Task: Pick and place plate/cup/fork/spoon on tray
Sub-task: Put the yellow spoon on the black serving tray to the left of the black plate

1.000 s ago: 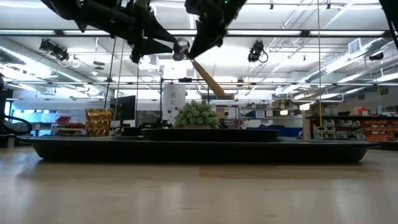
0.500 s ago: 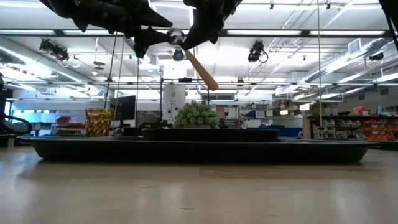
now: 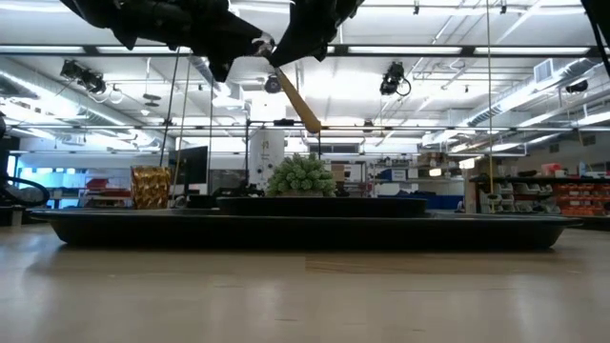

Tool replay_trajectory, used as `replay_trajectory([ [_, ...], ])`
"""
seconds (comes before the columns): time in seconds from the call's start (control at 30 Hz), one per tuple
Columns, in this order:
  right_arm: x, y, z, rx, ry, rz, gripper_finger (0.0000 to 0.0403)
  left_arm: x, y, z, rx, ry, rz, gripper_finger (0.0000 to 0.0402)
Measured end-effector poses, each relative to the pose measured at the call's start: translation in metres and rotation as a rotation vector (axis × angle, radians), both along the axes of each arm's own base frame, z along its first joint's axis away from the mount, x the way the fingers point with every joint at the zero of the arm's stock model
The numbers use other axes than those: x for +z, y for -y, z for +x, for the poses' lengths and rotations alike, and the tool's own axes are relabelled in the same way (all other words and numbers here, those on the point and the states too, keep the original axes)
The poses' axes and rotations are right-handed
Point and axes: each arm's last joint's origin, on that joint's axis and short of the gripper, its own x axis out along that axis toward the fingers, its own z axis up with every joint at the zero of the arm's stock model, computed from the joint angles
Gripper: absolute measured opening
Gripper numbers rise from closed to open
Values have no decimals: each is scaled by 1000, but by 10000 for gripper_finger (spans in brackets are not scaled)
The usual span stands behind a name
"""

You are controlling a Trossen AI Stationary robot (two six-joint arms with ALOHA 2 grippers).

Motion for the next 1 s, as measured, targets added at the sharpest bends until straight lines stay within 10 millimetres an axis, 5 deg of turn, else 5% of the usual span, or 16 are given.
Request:
replay_trajectory([
  [0.2, 0, -1, 0, 2, 3, -5, 20, 1, 0, 0, -18, 2, -39, 14],
  [0.77, 6, -2, 2, -48, 61, 17, 199, 0, -11, -19, 74, -73, -130, 4],
  [1.0, 31, 9, -15, -150, 44, 24, 246, -1, -22, -41, 189, -150, -237, 4],
])
